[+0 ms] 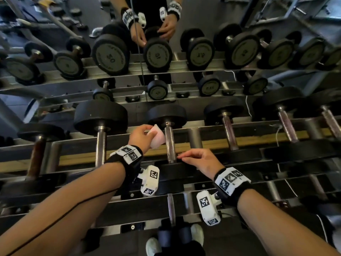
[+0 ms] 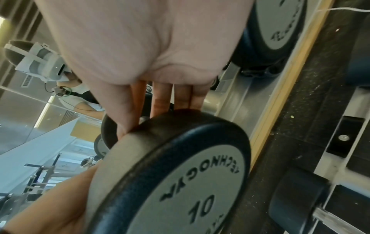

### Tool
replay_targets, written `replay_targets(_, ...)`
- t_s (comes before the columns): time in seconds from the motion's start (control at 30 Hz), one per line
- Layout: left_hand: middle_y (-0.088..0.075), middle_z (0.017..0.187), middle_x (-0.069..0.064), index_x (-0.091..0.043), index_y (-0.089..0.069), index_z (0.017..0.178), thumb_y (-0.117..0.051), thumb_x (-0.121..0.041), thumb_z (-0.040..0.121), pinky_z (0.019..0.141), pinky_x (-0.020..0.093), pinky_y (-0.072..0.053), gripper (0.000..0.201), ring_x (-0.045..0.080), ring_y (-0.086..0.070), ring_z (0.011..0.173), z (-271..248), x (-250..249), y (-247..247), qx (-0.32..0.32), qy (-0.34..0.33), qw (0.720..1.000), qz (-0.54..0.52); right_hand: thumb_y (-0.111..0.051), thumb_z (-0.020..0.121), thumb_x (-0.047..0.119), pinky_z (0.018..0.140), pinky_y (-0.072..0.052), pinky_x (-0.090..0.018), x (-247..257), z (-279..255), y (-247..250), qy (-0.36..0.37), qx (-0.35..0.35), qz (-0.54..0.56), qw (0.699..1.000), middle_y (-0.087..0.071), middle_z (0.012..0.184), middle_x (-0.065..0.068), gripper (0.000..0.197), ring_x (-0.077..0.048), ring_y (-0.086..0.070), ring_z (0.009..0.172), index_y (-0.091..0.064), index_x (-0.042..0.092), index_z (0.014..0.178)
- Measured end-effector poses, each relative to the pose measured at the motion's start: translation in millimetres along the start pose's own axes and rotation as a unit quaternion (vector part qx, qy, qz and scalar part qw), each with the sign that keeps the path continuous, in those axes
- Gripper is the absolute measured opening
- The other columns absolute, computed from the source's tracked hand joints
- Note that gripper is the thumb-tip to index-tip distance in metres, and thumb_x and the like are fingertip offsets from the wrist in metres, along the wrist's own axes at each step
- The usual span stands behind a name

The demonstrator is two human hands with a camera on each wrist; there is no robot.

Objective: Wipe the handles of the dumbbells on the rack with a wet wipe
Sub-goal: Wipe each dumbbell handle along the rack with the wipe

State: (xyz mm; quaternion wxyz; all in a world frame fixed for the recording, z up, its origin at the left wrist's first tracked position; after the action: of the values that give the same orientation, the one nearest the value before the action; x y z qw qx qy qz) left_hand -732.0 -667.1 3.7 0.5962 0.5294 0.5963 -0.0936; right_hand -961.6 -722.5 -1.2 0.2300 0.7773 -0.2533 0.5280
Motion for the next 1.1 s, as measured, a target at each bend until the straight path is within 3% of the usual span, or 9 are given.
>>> replay_targets(0.2,-0.071,0.112,0.007,-0.019,-0.064,0.127,-0.074,-0.013,0.084,0.089,0.044,-0.057,0.045,0.023,-0.068,0.1,5.7,-6.7,-20.0,0.069,-0.024,0.997,-0.008,-0.067,0.09,0.014,0.092,-0.054,-0.026,-6.2,-16.2,-3.3,-0.023,0.012,0.039,0.999,-0.075,0.107,0.003,0.019,-0.012,-0.069,0.104,-0.078,0.027,0.098)
replay_targets(0.37,-0.072,0.115,0.005,-0.023,-0.066,0.129,-0.065,-0.015,0.092,0.102,0.042,-0.048,0.037,0.022,-0.064,0.111,-2.2,3.9,-26.2,0.082,-0.05,0.995,0.024,-0.067,0.09,0.014,0.092,-0.055,-0.035,-10.6,-18.5,-7.4,-0.023,-0.001,0.079,0.997,-0.075,0.106,-0.005,0.018,-0.021,-0.07,0.104,-0.079,0.025,0.099)
replay_targets(0.53,-0.074,0.096,-0.016,-0.058,-0.07,0.095,-0.064,-0.038,0.093,0.09,0.027,-0.049,0.02,0.006,-0.066,0.099,-26.3,9.0,-24.0,0.15,-0.072,0.986,0.023,-0.066,0.091,0.019,0.089,-0.057,-0.036,-15.6,-21.4,-9.5,-0.026,-0.008,0.096,0.995,-0.075,0.107,-0.005,0.017,-0.023,-0.069,0.104,-0.077,0.025,0.103)
replay_targets(0.63,-0.074,0.093,-0.019,-0.051,-0.072,0.1,-0.065,-0.038,0.092,0.085,0.026,-0.052,0.017,0.003,-0.067,0.094,-29.9,13.3,-16.4,0.212,-0.07,0.973,0.052,-0.066,0.091,0.023,0.087,-0.058,-0.037,-17.0,-22.9,-9.5,-0.031,-0.016,0.09,0.995,-0.074,0.106,-0.003,0.017,-0.022,-0.069,0.103,-0.076,0.026,0.104)
replay_targets(0.7,-0.075,0.103,-0.007,-0.036,-0.072,0.115,-0.064,-0.023,0.094,0.094,0.039,-0.055,0.025,0.012,-0.069,0.099,-18.6,14.6,-7.7,0.158,-0.045,0.986,0.007,-0.065,0.092,0.022,0.082,-0.059,-0.032,-16.1,-23.3,-9.6,-0.028,-0.015,0.093,0.995,-0.074,0.105,-0.002,0.018,-0.019,-0.07,0.101,-0.076,0.024,0.105)
replay_targets(0.77,-0.072,0.113,0.001,-0.028,-0.067,0.125,-0.061,-0.016,0.095,0.097,0.041,-0.054,0.033,0.015,-0.067,0.103,-9.4,10.9,-0.4,0.084,-0.022,0.995,-0.044,-0.065,0.092,0.019,0.079,-0.058,-0.027,-15.4,-23.4,-9.7,-0.026,-0.016,0.104,0.994,-0.075,0.105,-0.002,0.019,-0.017,-0.07,0.1,-0.076,0.02,0.107)
replay_targets(0.87,-0.07,0.113,-0.004,-0.036,-0.065,0.126,-0.06,-0.021,0.096,0.09,0.03,-0.053,0.034,0.007,-0.063,0.099,-10.8,2.5,-13.2,0.09,-0.049,0.995,-0.02,-0.065,0.092,0.016,0.077,-0.057,-0.025,-15.5,-23.5,-9.4,-0.027,-0.02,0.12,0.992,-0.075,0.105,-0.005,0.02,-0.018,-0.071,0.1,-0.075,0.014,0.109)
replay_targets(0.97,-0.07,0.101,-0.013,-0.049,-0.067,0.113,-0.061,-0.035,0.095,0.09,0.025,-0.049,0.023,0.002,-0.062,0.096,-23.6,1.0,-26.8,0.132,-0.086,0.987,0.023,-0.064,0.092,0.014,0.076,-0.057,-0.025,-14.8,-23.3,-9.8,-0.031,-0.022,0.133,0.99,-0.075,0.104,-0.007,0.022,-0.019,-0.071,0.099,-0.073,0.009,0.111)
replay_targets(1.1,-0.073,0.099,-0.01,-0.049,-0.07,0.109,-0.057,-0.045,0.096,0.081,0.023,-0.052,0.019,0.007,-0.067,0.092,-34.9,6.7,-22.7,0.208,-0.096,0.969,0.091,-0.061,0.093,0.008,0.075,-0.055,-0.02,-14.1,-24.6,-11.7,-0.016,-0.027,0.147,0.989,-0.075,0.101,-0.005,0.024,-0.014,-0.071,0.094,-0.07,0.001,0.115)
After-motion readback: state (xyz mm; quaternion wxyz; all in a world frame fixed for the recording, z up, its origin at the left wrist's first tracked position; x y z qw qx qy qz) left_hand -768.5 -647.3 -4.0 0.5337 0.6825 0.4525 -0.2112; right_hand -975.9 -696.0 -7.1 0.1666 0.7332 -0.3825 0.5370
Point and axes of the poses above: each hand's wrist, its own z-axis towards the middle knuckle, its own y-axis out of the back of the hand, x = y × z, the point moved 4 cm from there along z, towards the middle knuckle
